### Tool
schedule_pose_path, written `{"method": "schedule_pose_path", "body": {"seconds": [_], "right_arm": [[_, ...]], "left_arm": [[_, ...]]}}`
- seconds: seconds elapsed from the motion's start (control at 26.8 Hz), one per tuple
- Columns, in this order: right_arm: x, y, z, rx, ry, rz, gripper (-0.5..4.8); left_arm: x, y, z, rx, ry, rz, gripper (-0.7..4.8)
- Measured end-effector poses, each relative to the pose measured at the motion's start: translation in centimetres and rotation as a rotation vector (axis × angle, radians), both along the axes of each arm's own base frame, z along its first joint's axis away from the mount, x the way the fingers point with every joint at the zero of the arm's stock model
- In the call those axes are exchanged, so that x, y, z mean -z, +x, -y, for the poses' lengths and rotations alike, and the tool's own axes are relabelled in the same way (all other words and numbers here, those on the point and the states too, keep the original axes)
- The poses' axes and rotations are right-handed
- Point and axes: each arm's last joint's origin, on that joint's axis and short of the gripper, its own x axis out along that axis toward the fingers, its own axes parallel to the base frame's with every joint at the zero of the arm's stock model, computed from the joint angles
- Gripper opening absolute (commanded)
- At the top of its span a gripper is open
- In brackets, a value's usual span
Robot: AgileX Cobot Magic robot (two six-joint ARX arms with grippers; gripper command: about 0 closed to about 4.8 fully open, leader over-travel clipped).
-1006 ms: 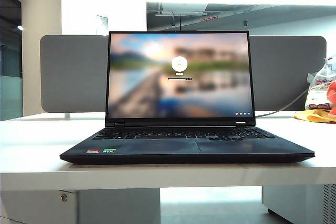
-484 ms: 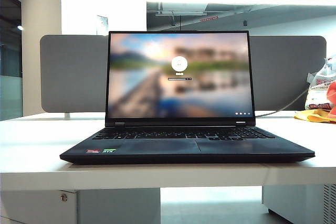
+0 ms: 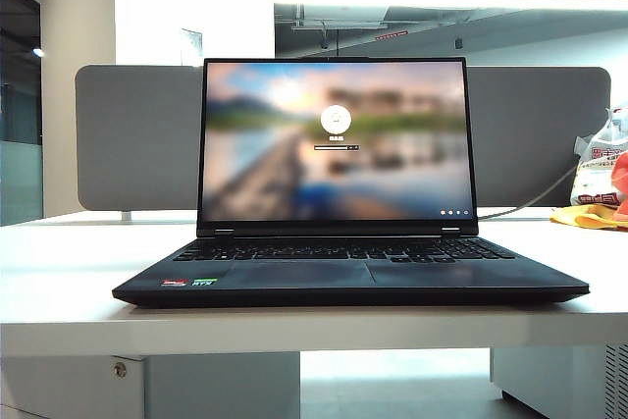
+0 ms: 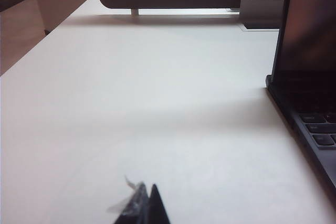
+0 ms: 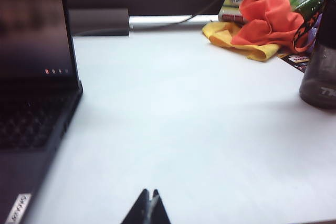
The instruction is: Open the lid of the laptop and use the keypad to enter the password "123".
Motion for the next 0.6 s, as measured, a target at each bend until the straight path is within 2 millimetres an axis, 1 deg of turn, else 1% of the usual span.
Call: {"method": "schedule_pose_path", "body": {"seconds": [0.22,0.6], "right_arm": [[0.07,-0.01,0.00,-0.005,-0.041,-0.010,-0.05],[0.07,-0.01,0.00,-0.005,-0.046,-0.010,-0.05]], "left_arm": [[0.00,0.00,0.00,0.000,0.000,0.000,-0.05],[0.00,0.00,0.00,0.000,0.000,0.000,-0.05]]}}
